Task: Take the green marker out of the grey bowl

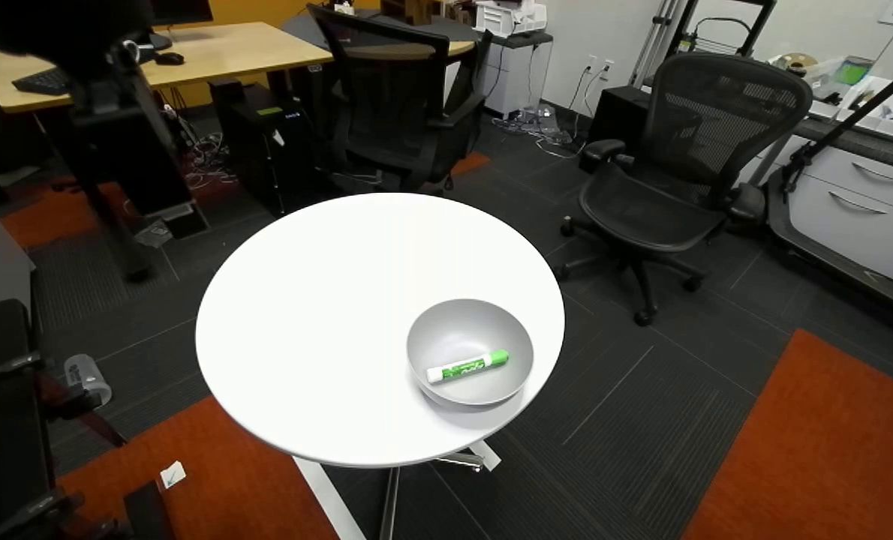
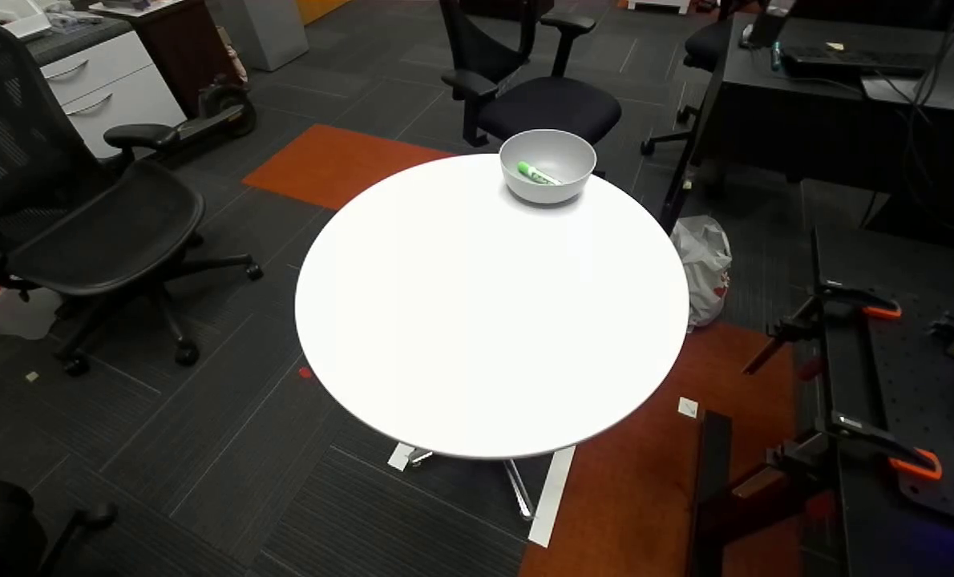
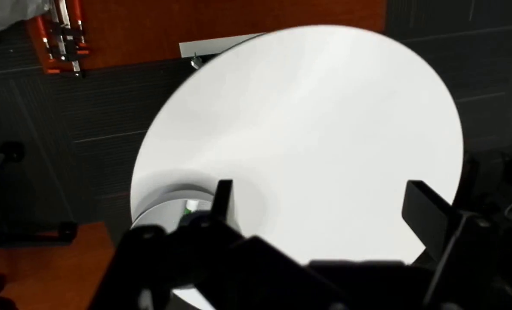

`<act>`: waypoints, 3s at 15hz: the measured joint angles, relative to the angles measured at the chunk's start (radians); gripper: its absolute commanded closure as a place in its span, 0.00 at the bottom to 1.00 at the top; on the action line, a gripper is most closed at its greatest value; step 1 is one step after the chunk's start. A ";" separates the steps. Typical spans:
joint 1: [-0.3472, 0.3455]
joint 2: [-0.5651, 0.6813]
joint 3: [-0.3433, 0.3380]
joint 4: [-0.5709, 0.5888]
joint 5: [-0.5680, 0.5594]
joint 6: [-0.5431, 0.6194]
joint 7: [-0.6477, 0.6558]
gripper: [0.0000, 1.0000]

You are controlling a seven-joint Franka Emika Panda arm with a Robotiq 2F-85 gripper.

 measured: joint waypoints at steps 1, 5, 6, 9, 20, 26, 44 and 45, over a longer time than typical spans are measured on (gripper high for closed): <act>-0.003 0.036 0.001 0.014 0.007 0.026 0.014 0.00; -0.015 0.190 0.014 0.101 0.043 0.078 0.061 0.00; -0.019 0.228 0.017 0.128 0.054 0.082 0.071 0.00; -0.036 0.342 0.024 0.212 0.092 0.088 0.076 0.00; -0.126 0.713 0.094 0.441 0.152 0.221 0.111 0.00; -0.170 0.835 0.152 0.527 0.152 0.327 0.112 0.00; -0.212 0.986 0.183 0.671 0.149 0.317 0.112 0.00; -0.217 1.004 0.188 0.689 0.149 0.312 0.112 0.00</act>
